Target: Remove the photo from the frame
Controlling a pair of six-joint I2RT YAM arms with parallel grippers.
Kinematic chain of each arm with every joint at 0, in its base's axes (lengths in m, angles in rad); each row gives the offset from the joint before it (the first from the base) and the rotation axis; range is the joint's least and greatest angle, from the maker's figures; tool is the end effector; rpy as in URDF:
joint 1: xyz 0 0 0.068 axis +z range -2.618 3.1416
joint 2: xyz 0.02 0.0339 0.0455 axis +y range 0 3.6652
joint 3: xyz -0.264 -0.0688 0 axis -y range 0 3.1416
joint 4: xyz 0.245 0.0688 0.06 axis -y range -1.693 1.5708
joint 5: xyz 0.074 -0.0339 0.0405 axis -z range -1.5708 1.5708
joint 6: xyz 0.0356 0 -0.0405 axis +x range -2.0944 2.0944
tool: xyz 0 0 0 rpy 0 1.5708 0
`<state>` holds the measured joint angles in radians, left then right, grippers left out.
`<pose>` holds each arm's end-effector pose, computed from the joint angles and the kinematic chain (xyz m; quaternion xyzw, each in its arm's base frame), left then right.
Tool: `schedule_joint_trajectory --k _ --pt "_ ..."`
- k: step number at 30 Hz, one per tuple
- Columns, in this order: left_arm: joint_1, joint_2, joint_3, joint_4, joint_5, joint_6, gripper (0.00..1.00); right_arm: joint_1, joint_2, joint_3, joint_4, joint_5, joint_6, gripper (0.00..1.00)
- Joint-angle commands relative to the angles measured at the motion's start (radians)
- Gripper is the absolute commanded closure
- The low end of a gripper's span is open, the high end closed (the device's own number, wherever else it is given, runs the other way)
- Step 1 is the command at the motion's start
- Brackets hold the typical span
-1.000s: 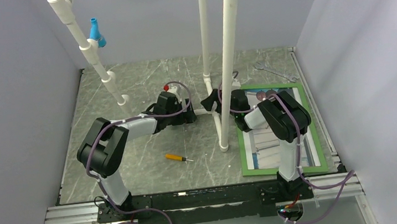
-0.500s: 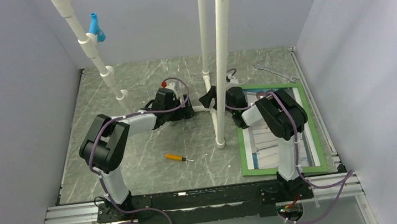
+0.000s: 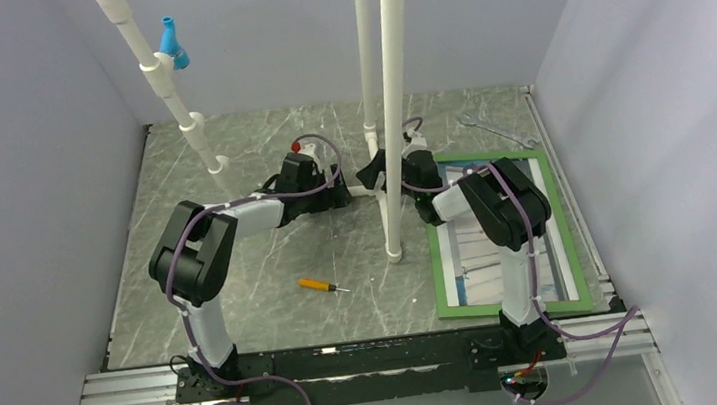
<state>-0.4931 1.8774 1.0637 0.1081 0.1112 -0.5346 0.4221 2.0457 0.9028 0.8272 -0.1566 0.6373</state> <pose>0.3459 -0.1904 0.1574 0.0045 0.9068 -0.2497 0.3397 0.3633 0.1692 0.1164 0.0410 0.8073 0.3504 0.4732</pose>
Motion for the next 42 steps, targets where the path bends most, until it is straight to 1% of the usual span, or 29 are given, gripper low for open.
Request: schedule_joint_trajectory --k 1,10,32,35,37,42 --pt "0.027 0.071 0.028 0.008 -0.034 0.040 0.01 0.014 0.064 0.006 -0.188 -0.021 0.015 0.06" --pt "0.040 0.100 0.059 0.007 -0.018 0.035 0.01 0.007 0.094 0.081 -0.247 -0.032 0.014 0.06" --pt "0.083 0.166 0.135 -0.009 0.013 0.040 0.01 -0.008 0.154 0.207 -0.318 -0.045 0.010 0.03" --pt "0.093 0.174 0.158 -0.024 0.020 0.045 0.00 -0.011 0.160 0.230 -0.336 -0.055 0.015 0.02" --pt "0.100 0.177 0.164 -0.024 0.031 0.047 0.02 -0.011 0.165 0.240 -0.344 -0.056 0.019 0.01" --pt "0.102 0.170 0.170 -0.037 0.034 0.061 0.00 -0.031 0.154 0.243 -0.377 -0.056 0.044 0.00"
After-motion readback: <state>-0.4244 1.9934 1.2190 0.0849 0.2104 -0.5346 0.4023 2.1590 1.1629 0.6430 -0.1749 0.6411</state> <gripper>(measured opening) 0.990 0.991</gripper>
